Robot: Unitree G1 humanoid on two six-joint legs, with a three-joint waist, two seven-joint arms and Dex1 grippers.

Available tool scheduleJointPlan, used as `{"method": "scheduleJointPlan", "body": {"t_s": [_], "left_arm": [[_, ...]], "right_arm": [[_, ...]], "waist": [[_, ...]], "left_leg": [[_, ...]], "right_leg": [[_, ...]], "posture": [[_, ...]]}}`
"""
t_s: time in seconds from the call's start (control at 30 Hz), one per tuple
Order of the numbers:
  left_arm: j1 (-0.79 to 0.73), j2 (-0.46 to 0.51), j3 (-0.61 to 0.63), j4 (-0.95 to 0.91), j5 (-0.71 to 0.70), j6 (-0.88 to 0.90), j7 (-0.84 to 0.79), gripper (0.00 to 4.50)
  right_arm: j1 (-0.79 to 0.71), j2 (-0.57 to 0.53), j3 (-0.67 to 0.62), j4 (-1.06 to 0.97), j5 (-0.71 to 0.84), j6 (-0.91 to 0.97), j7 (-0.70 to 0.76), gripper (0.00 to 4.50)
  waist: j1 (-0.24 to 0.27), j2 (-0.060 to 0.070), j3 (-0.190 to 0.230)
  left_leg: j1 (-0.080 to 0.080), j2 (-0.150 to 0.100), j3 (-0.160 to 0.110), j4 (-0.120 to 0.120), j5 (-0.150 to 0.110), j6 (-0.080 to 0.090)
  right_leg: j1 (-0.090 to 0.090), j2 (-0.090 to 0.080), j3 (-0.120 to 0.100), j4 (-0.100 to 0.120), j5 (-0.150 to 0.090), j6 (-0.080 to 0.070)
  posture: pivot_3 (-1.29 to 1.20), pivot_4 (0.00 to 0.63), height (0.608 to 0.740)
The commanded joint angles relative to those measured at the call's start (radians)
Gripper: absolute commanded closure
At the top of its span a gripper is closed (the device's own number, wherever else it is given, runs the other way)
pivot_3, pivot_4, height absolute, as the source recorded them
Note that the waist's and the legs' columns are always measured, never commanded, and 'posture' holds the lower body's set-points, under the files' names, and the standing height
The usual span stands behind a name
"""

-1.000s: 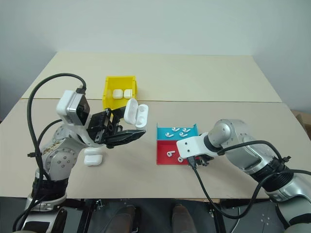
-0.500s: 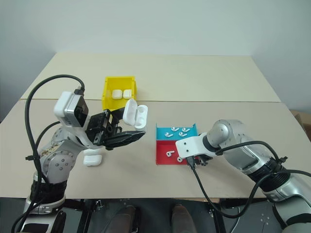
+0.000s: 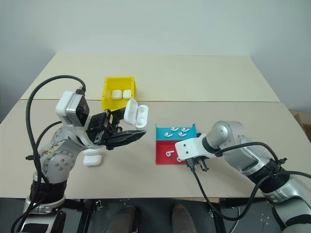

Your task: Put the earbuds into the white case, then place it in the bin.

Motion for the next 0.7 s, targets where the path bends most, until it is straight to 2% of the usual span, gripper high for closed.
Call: {"method": "scheduleJointPlan", "body": {"t_s": [0.03, 0.23, 0.37, 0.4, 0.5, 0.57, 0.7], "left_arm": [[-0.002, 0.001, 0.019, -0.039, -0.015, -0.008, 0.005, 1.73], [0.0, -0.001, 0.02, -0.037, -0.017, -0.009, 0.006, 1.73], [0.0, -0.005, 0.019, -0.036, -0.022, -0.006, 0.009, 1.73], [0.0, -0.007, 0.019, -0.035, -0.023, -0.005, 0.009, 1.73], [-0.015, -0.011, 0.016, -0.015, -0.02, -0.003, 0.006, 1.73], [-0.031, -0.011, 0.016, 0.002, -0.02, 0.0, 0.001, 1.73], [-0.071, -0.004, 0.002, 0.04, -0.009, 0.017, -0.005, 1.73]], "right_arm": [[0.024, 0.0, -0.011, -0.013, -0.011, 0.01, -0.001, 3.88], [0.047, -0.007, -0.044, -0.046, 0.015, 0.041, 0.013, 3.88], [0.062, -0.033, -0.152, -0.108, 0.121, 0.12, 0.036, 3.88], [0.072, -0.035, -0.203, -0.128, 0.169, 0.129, 0.034, 3.88], [0.114, -0.009, -0.476, -0.187, 0.456, 0.198, 0.065, 3.88], [0.143, 0.023, -0.605, -0.201, 0.592, 0.226, 0.052, 3.88], [0.179, 0.099, -0.797, -0.21, 0.812, 0.291, -0.037, 3.88]], "waist": [[0.001, 0.0, 0.0], [0.002, 0.0, 0.0], [0.004, 0.0, 0.0], [0.004, 0.0, 0.0], [0.005, 0.0, 0.0], [0.006, 0.0, 0.0], [0.006, 0.0, 0.0]], "left_leg": [[0.001, 0.0, 0.0, 0.0, 0.0, 0.0], [0.001, 0.0, 0.0, 0.0, 0.0, 0.0], [0.0, 0.0, 0.0, 0.0, 0.0, 0.0], [0.0, 0.0, -0.001, 0.0, 0.0, 0.0], [-0.001, 0.0, -0.002, 0.0, 0.0, 0.0], [-0.001, 0.0, -0.003, 0.0, 0.0, 0.0], [0.004, 0.0, -0.004, 0.0, -0.001, 0.001]], "right_leg": [[0.001, 0.0, 0.0, 0.0, 0.0, 0.0], [0.002, 0.0, 0.0, -0.001, 0.0, 0.0], [0.001, 0.0, 0.0, -0.001, 0.0, 0.0], [0.001, 0.0, 0.0, -0.001, 0.0, 0.0], [0.001, 0.0, 0.0, -0.001, 0.0, 0.0], [0.001, 0.0, -0.001, -0.002, 0.0, 0.0], [0.009, 0.0, -0.004, -0.005, 0.0, 0.0]], "posture": [[0.0, 0.15, 0.74], [0.0, 0.15, 0.74], [0.0, 0.15, 0.74], [0.0, 0.15, 0.74], [0.0, 0.15, 0.74], [0.0, 0.15, 0.74], [0.0, 0.15, 0.74]]}}
